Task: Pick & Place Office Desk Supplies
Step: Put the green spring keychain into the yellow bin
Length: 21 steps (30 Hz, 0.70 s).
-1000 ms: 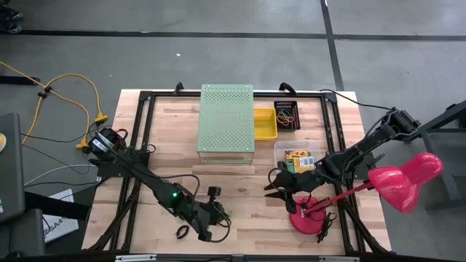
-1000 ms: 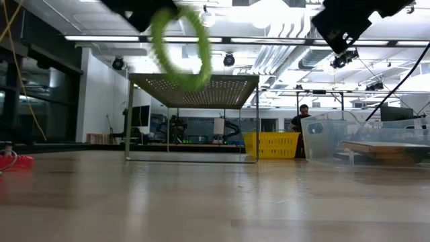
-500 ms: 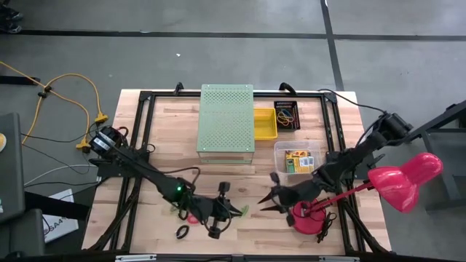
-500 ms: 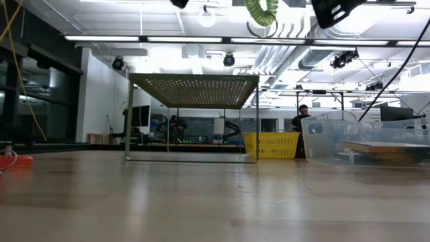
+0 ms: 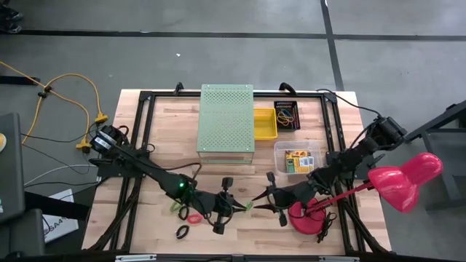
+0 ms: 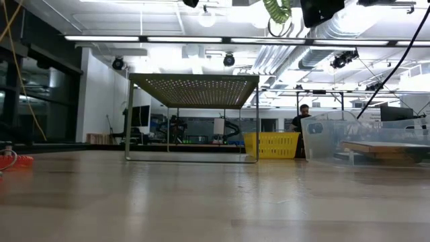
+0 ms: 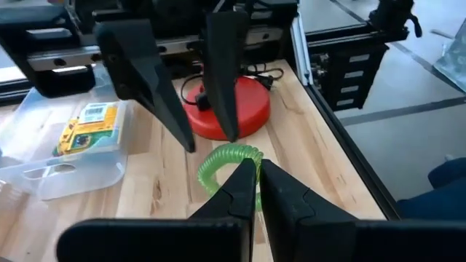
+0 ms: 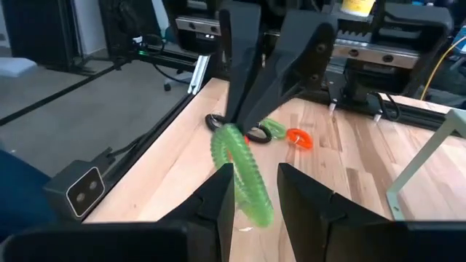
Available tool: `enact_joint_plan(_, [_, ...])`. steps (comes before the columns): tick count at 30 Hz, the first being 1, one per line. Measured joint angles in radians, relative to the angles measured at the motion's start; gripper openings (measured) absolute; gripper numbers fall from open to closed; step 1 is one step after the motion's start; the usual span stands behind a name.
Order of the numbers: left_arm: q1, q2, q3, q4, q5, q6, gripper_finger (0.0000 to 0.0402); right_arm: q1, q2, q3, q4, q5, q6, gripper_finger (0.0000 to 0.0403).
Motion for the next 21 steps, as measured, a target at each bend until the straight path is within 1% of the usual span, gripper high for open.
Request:
enact_joint_plan(12, [0.031,0.0,0.0,0.041,0.013,0.018,0.0009,-0.001,0.0,0.0,-0.003,0.001,0.0,0.0094])
enact_joint_plan(17, [0.032,0.0,0.0,0.075,0.031,0.047,0.0009,-0.001,0.0,0.0,-0.003,0.036,0.0,0.0094])
enact_joint_plan(21, [0.032,0.0,0.0,0.078,0.034,0.051,0.0009,-0.001,0.0,0.0,-0.003,0.031,0.0,0.0094])
